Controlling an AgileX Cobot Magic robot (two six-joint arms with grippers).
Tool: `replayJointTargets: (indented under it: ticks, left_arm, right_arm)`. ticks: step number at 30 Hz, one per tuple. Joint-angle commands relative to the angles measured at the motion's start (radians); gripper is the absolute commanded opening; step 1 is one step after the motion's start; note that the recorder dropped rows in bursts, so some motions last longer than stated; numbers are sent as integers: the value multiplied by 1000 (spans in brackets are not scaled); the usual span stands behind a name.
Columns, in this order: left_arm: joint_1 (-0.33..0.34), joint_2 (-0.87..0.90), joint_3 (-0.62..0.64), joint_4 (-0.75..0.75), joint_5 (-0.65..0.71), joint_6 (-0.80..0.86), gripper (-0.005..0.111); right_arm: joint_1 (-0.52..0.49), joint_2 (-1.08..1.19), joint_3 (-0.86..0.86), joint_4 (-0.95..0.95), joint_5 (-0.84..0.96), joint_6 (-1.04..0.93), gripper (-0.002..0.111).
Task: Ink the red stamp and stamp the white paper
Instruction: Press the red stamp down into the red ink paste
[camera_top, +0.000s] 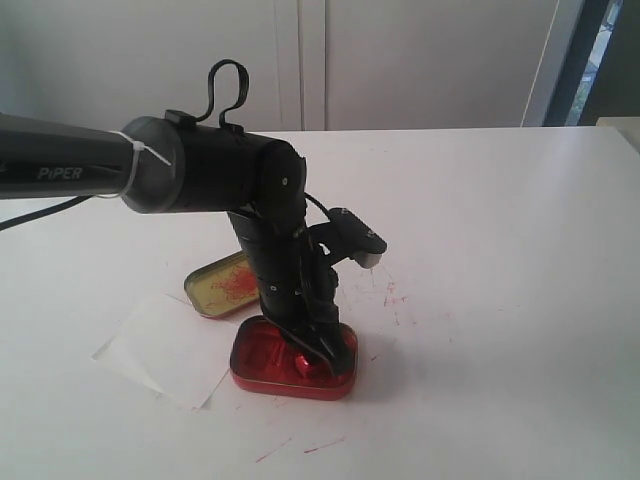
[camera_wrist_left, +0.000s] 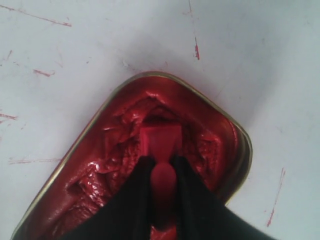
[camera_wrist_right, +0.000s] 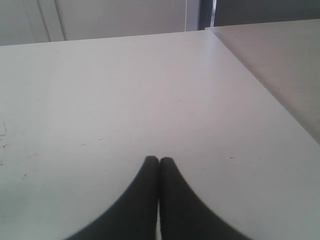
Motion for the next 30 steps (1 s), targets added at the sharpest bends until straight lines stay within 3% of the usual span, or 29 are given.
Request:
replayJointTargets:
  ticks: [1, 18, 30]
  left_arm:
    - [-9, 43, 35, 11, 20, -15, 0]
    - [-9, -35, -4, 41, 118, -52, 0]
    - [-9, -41, -33, 44, 107, -58, 0]
  right_arm:
    - [4, -4, 5, -2, -15, -1, 0]
    - [4, -4, 5, -2, -15, -1, 0]
    - [4, -4, 5, -2, -15, -1, 0]
